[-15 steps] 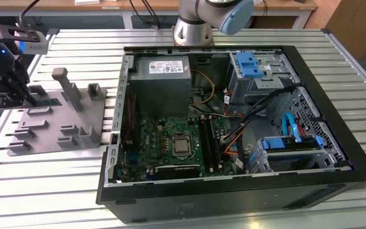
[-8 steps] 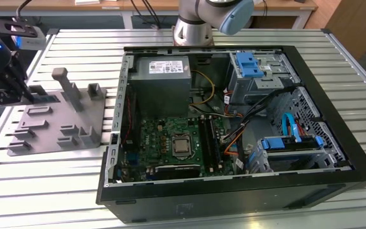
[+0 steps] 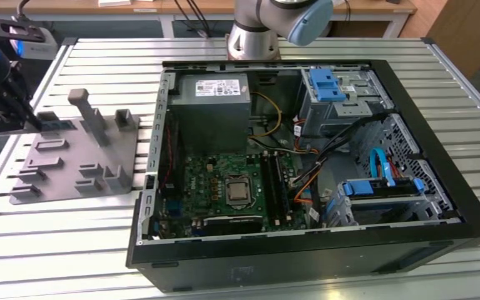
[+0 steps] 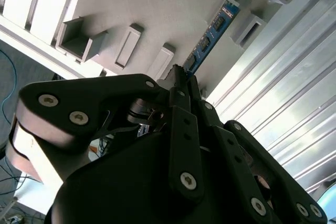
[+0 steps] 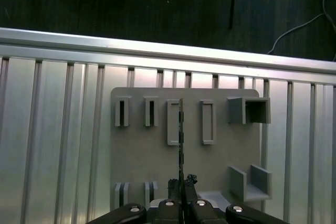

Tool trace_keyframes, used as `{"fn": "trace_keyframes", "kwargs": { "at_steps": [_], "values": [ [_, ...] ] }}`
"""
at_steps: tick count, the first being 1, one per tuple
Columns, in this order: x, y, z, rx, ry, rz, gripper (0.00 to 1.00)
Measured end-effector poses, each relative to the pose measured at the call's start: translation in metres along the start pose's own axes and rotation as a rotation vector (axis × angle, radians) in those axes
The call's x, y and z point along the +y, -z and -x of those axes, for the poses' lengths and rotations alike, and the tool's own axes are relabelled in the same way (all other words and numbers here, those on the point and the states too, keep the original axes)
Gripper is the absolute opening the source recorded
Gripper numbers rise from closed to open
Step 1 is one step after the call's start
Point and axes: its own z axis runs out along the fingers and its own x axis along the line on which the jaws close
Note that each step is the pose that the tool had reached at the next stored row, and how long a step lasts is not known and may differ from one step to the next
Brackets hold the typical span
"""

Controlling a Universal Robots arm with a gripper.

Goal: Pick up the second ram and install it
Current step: 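Pick up the second ram and move it above second insertion slot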

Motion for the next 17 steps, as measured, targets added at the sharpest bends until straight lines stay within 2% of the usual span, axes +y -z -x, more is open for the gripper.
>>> {"fn": "trace_keyframes", "kwargs": {
  "at_steps": [17],
  "values": [
    [0.0008,0.0201,0.0029,-0.0185,0.001,-0.0009,0.14]
  ]
}}
